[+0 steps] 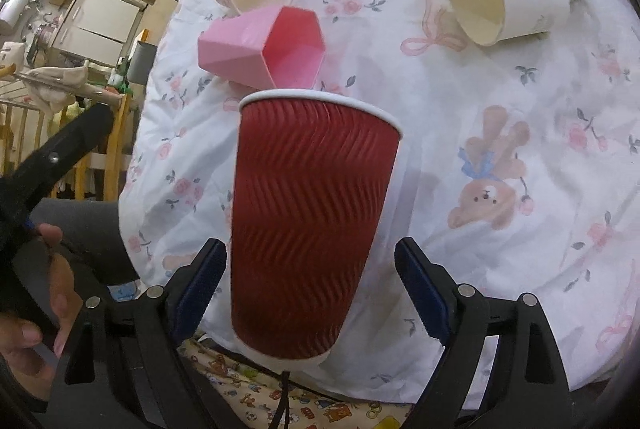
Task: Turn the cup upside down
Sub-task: 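Lift the red cup with the right tool, opening up, toward the left tool, then close the left tool on the red cup while the right tool releases it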
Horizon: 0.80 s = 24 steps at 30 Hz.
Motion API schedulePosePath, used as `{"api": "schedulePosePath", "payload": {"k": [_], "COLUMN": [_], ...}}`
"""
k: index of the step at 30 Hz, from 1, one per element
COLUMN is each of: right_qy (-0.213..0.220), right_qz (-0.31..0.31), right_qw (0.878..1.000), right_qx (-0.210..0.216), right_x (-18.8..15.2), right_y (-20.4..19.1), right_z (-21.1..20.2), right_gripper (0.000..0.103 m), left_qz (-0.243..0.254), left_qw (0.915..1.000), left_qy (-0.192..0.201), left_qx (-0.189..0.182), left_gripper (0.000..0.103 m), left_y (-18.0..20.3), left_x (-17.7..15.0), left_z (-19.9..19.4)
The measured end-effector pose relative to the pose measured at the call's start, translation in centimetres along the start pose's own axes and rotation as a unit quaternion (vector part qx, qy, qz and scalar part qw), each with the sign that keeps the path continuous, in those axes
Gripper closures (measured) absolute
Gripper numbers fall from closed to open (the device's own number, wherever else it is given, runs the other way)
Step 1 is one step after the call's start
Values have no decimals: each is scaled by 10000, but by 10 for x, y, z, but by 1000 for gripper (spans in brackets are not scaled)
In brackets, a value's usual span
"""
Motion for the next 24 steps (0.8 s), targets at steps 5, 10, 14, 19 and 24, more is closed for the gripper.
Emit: {"api": "schedulePosePath", "payload": {"k": [5,10,14,19,24], "right_qy": [225,377,788,1736,2523], "right_qz": [9,-295,-465,-345,193], "right_qw": [9997,9988,9954,9820,9641], "right_qx": [-46,-135,-273,-653,-802], "right_x": [-3,-8,-9,-9,-6], "right_y": [-1,-10,-14,-4,21], "right_z": [-19,-40,-64,-101,-125], "right_gripper": [14,14,14,14,14], "left_qz": [4,-144,-221,-295,-223], "left_qw": [9999,9994,9991,9987,9987], "left_qy": [146,322,360,404,442], "left_qx": [67,73,53,-69,-113], "left_gripper": [0,0,0,1,1], "left_y": [-4,-14,-19,-20,-15], "left_x": [1,4,6,8,8], "left_z": [-9,-22,-25,-28,-30]}}
Point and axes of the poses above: each gripper's, at about its wrist camera, not at the fingertips, and z roughly the way its jaws point, y to its right, x to its top, the point moved 5 cm from there along z, roughly the way its jaws point, and after that the axes turned 2 degrees about y, right-handed, at the moved point
